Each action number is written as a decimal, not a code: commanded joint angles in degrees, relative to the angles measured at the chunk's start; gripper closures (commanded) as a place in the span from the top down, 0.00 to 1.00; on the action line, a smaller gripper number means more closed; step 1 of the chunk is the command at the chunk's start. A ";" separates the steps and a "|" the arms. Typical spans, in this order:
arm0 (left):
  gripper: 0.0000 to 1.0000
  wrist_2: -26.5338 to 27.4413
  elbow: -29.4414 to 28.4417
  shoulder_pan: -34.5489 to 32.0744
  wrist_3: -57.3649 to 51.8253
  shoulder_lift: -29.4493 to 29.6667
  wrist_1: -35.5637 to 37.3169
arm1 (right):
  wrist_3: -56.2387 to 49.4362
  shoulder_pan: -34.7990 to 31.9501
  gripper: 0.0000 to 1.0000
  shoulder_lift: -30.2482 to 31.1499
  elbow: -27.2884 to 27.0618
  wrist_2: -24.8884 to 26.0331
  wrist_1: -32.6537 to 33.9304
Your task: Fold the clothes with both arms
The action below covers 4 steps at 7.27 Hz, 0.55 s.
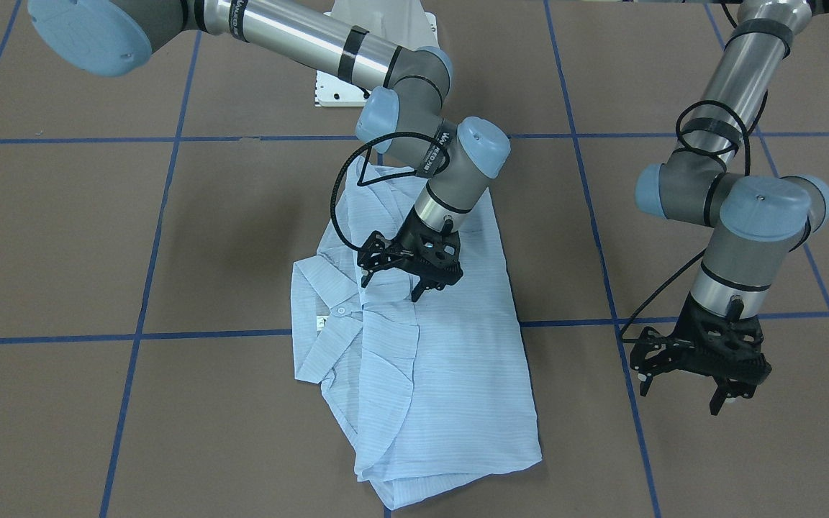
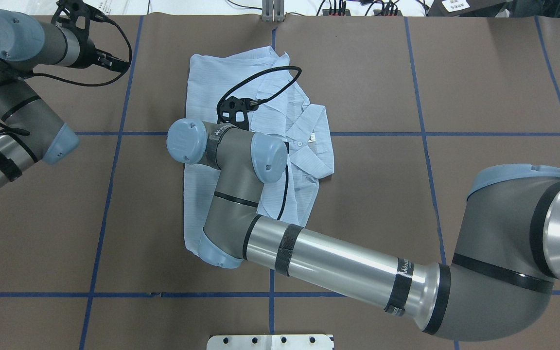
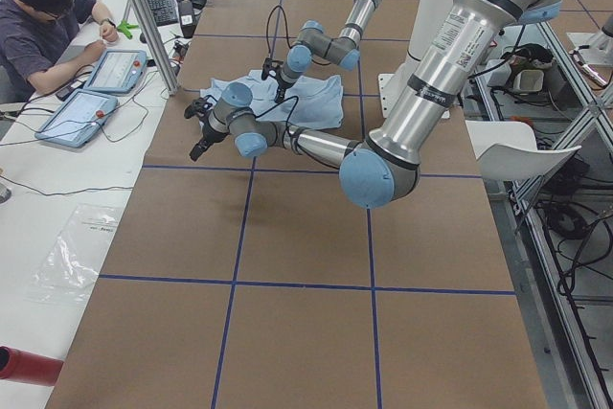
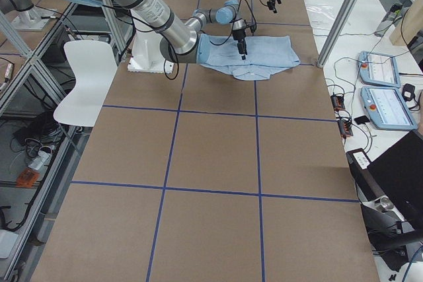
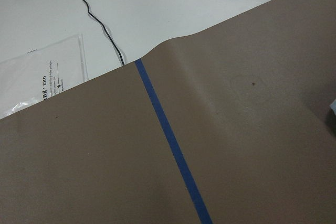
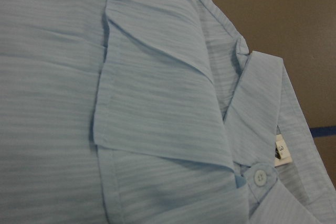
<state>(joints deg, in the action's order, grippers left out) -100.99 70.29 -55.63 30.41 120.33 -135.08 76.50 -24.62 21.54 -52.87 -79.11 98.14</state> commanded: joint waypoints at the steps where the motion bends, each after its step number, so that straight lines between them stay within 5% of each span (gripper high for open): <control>1: 1.00 -0.09 1.25 0.00 0.00 -0.97 0.00 | -3.09 -0.42 1.00 -0.01 -0.48 0.10 3.61; 4: 1.00 -0.09 3.10 0.17 0.09 -2.56 0.00 | -9.07 -2.44 1.00 2.34 -7.82 0.01 17.37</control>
<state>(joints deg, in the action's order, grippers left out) -101.07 72.81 -55.53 30.47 118.30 -135.05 69.77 -26.36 22.24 -56.35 -79.07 108.91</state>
